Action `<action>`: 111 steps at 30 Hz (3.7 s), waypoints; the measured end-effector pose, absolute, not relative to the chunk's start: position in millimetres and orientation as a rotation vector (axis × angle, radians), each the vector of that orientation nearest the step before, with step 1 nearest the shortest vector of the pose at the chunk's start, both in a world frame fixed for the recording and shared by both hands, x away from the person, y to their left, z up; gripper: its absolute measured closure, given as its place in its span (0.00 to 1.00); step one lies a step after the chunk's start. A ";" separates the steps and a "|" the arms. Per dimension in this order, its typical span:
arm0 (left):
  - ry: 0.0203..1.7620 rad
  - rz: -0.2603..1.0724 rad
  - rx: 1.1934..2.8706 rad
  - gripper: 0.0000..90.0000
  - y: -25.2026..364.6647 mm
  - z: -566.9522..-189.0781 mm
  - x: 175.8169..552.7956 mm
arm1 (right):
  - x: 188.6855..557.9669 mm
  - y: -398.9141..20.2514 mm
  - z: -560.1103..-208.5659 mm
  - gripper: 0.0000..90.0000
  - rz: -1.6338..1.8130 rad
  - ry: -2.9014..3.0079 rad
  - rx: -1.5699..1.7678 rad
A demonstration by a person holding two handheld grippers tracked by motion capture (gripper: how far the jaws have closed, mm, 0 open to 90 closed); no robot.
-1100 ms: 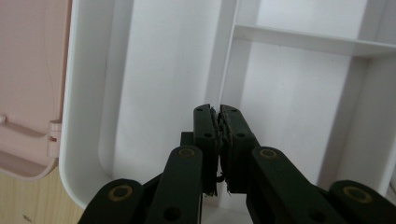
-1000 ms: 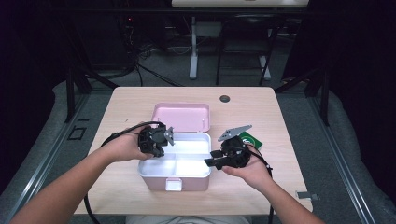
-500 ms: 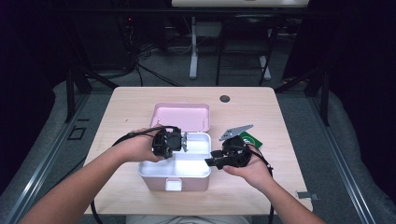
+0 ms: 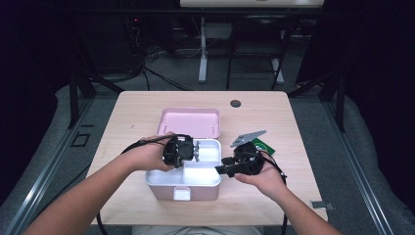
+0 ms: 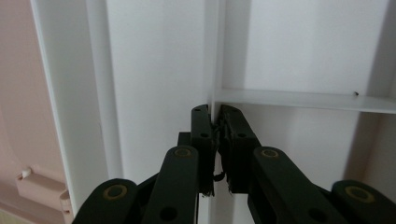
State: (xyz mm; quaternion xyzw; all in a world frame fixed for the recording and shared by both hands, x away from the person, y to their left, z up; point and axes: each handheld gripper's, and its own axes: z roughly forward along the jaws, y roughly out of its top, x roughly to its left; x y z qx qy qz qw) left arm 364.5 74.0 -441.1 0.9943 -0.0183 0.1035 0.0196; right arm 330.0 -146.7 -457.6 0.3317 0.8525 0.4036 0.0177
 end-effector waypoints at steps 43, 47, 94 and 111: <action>0.266 0.361 2.995 1.00 116.8 -389.8 359.1 | 335.7 -189.9 -441.9 0.62 1.264 2.495 1.146; 0.440 0.302 2.949 0.99 136.9 -384.6 366.5 | 336.3 -189.4 -441.8 0.61 1.256 2.495 1.142; 1.407 0.117 2.678 1.00 294.1 -513.2 420.2 | 342.1 -199.2 -444.8 0.49 1.187 2.398 1.115; 1.462 0.100 2.604 0.94 297.6 -535.1 414.2 | 357.0 -201.7 -444.7 0.51 1.063 2.437 1.143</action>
